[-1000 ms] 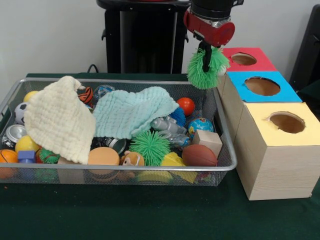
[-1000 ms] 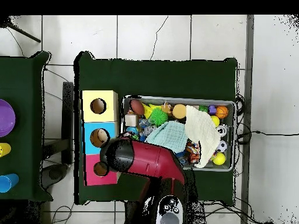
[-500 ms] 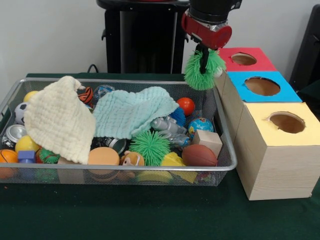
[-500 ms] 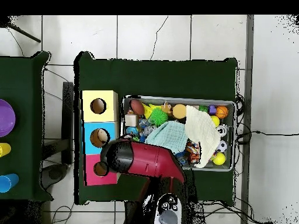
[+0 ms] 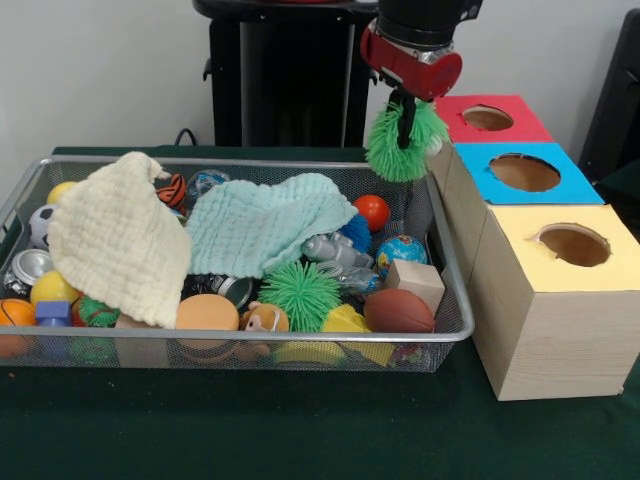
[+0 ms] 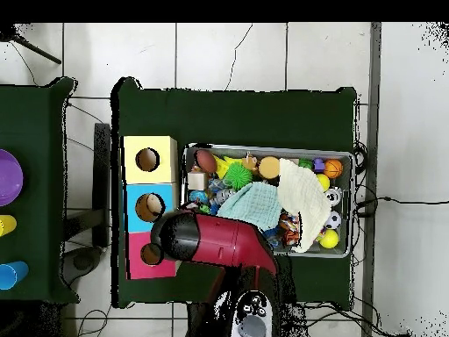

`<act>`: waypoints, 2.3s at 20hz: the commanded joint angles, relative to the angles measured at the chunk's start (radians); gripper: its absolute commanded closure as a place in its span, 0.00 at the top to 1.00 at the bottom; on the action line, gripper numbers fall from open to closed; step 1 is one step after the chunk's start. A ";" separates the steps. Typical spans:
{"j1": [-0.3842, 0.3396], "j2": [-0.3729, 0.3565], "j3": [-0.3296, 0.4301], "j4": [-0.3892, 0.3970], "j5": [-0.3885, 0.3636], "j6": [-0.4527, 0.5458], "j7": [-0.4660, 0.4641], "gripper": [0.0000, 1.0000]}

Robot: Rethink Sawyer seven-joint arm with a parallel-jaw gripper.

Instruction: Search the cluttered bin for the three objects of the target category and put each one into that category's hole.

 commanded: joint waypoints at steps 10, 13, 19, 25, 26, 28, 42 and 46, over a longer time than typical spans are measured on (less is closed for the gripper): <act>-0.023 0.021 0.081 0.027 -0.043 -0.078 0.006 1.00; -0.028 0.020 0.085 0.028 -0.042 -0.076 0.001 1.00; -0.034 0.015 0.093 0.036 -0.027 -0.061 0.007 1.00; -0.048 0.013 0.102 0.015 -0.039 -0.070 -0.014 1.00; -0.057 0.011 0.111 0.018 -0.036 -0.058 -0.024 1.00; -0.082 0.005 0.135 0.019 -0.034 -0.041 -0.053 1.00; -0.228 -0.019 0.216 -0.049 -0.144 0.095 -0.183 1.00; -0.253 -0.030 0.239 -0.063 -0.165 0.126 -0.187 1.00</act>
